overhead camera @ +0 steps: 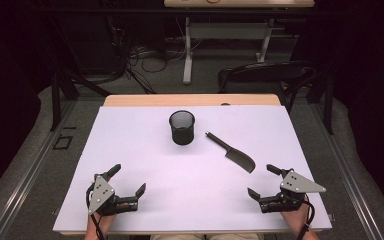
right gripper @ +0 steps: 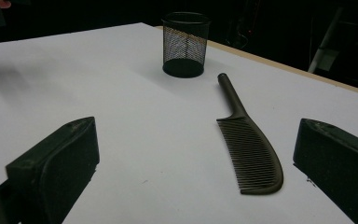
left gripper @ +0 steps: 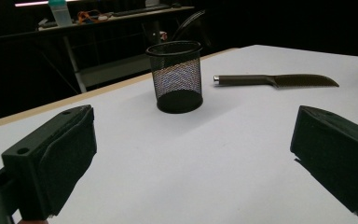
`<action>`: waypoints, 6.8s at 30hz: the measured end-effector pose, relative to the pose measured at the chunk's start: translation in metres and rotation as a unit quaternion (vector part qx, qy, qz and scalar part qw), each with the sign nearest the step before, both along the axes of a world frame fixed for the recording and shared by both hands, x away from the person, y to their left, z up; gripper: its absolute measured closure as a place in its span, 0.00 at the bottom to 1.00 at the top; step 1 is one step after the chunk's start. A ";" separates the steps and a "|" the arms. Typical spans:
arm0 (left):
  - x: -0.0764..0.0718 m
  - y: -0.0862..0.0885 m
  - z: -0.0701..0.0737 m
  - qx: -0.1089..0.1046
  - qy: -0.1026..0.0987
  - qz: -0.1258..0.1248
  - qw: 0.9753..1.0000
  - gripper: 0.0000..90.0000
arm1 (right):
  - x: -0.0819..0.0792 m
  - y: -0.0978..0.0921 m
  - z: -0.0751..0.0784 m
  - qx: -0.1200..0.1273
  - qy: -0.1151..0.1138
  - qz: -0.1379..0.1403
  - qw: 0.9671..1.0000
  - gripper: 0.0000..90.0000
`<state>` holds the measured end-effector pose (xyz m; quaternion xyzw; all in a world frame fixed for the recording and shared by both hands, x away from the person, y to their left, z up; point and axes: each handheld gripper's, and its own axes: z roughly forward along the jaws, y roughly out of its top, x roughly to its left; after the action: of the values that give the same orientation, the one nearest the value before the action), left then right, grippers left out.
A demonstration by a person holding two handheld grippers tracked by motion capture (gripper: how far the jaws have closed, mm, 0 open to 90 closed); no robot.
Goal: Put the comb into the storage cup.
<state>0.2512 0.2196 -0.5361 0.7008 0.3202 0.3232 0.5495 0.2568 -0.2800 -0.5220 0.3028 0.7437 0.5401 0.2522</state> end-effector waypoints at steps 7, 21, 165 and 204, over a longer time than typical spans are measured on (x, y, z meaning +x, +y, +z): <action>0.001 -0.001 0.000 0.002 0.000 0.000 1.000 0.00 | 0.004 0.003 -0.001 -0.014 0.009 0.001 1.000 0.00; 0.003 -0.001 0.001 0.004 -0.002 0.009 1.000 0.00 | 0.020 0.014 -0.003 -0.038 0.035 0.004 0.999 0.00; 0.004 0.000 0.002 0.018 -0.010 0.012 1.000 0.00 | 0.212 0.092 0.008 -0.116 0.158 -0.050 0.979 1.00; 0.004 -0.001 0.002 0.021 -0.012 0.013 1.000 0.00 | 0.237 0.115 -0.022 -0.145 0.200 -0.067 0.967 1.00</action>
<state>0.2553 0.2189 -0.5342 0.7045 0.3154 0.3452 0.5339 0.4941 -0.1649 -0.5444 0.4145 0.8272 0.3366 0.1751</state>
